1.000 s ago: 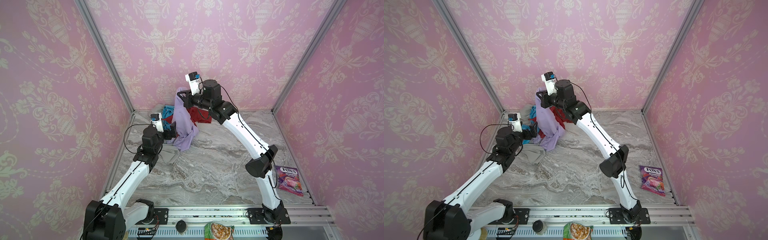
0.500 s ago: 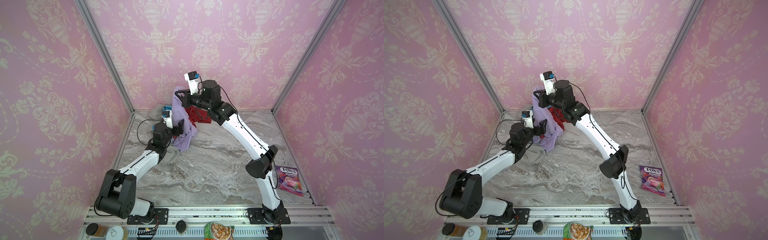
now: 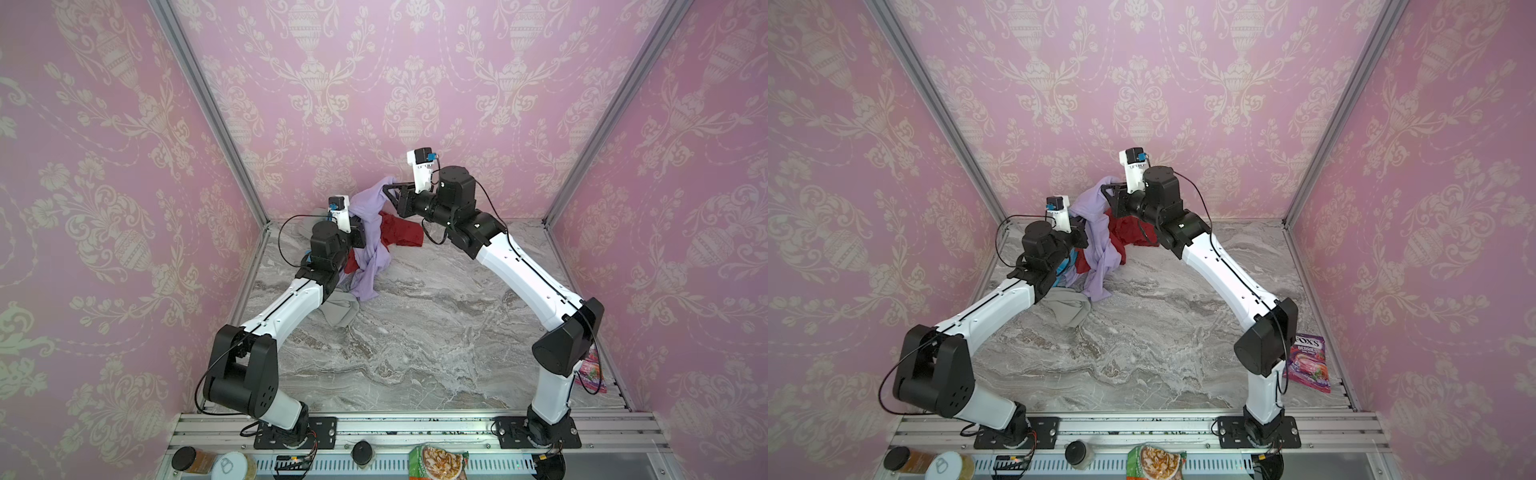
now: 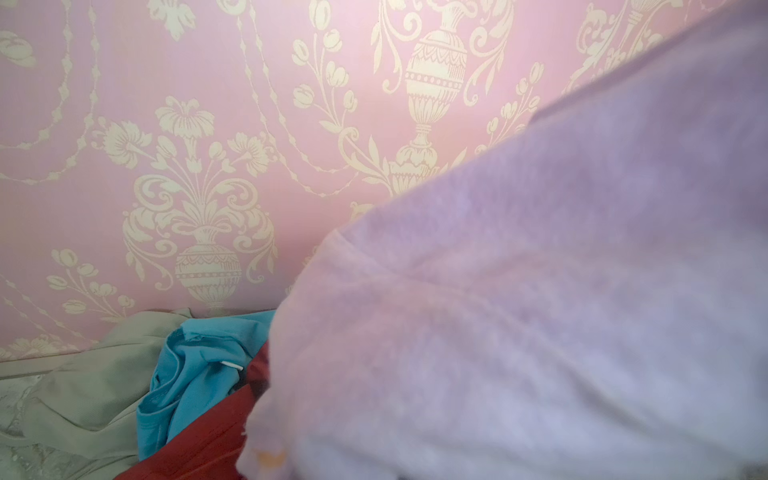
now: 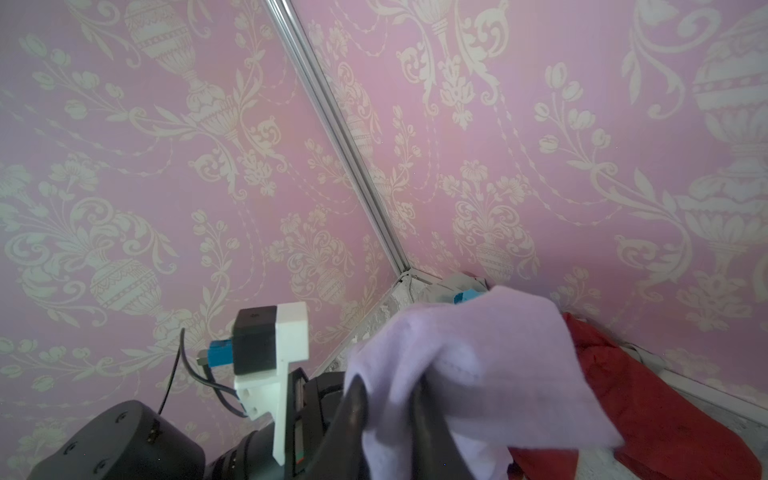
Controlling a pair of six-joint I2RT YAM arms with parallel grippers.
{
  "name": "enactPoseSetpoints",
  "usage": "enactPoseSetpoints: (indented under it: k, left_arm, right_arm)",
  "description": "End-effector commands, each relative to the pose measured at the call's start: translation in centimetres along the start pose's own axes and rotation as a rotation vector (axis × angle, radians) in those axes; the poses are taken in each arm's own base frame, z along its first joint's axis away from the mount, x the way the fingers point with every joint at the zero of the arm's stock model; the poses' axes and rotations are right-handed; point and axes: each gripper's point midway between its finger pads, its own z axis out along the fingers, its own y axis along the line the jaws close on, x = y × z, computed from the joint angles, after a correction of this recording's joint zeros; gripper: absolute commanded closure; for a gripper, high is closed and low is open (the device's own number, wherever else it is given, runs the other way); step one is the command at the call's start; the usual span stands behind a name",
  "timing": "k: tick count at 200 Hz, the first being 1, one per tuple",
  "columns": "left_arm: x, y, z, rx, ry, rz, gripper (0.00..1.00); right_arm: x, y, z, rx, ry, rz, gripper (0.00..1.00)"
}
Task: Pick out a specific cloth from the pile
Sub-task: 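Grasp the lavender cloth with the left gripper and raise it while right holds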
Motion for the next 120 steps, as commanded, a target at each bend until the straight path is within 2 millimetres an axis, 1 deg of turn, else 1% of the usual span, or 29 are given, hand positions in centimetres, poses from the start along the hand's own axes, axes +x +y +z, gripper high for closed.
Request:
enactPoseSetpoints:
  k: [1, 9, 22, 37, 47, 65, 86, 101, 120]
  left_arm:
    - [-8.3, -1.5, -2.3, 0.023, -0.156, -0.032, 1.0]
    - [-9.1, -1.7, -2.4, 0.024, -0.158, -0.036, 1.0]
    - [-10.5, -2.1, -2.6, 0.029, -0.162, -0.041, 1.0]
    - [-12.2, -2.5, -3.1, 0.036, -0.179, -0.036, 1.0]
    - [-13.5, -2.5, -3.6, 0.024, -0.195, -0.026, 1.0]
    - [-15.8, -2.3, -4.4, -0.001, -0.215, 0.003, 1.0]
    - [-18.2, -1.7, -5.3, -0.028, -0.235, 0.014, 1.0]
    - [-19.6, -0.8, -5.9, -0.063, -0.252, 0.023, 1.0]
    - [-20.8, 0.7, -6.8, -0.1, -0.276, 0.014, 1.0]
  right_arm:
    - [0.4, -0.6, -0.8, -0.034, -0.041, 0.008, 0.47]
    - [0.9, -0.9, -1.2, -0.028, -0.045, -0.005, 0.35]
    - [1.7, -1.1, -1.9, -0.038, -0.051, -0.037, 0.22]
    - [2.7, -1.2, -2.7, -0.037, -0.054, -0.074, 0.11]
    - [3.5, -1.5, -3.2, -0.033, -0.049, -0.086, 0.07]
    - [5.0, -1.8, -3.6, -0.039, -0.038, -0.107, 0.03]
    - [6.6, -2.3, -3.9, -0.039, -0.035, -0.116, 0.0]
    - [7.4, -2.7, -3.8, -0.033, -0.029, -0.112, 0.0]
    - [8.2, -2.9, -3.8, -0.032, -0.021, -0.113, 0.0]
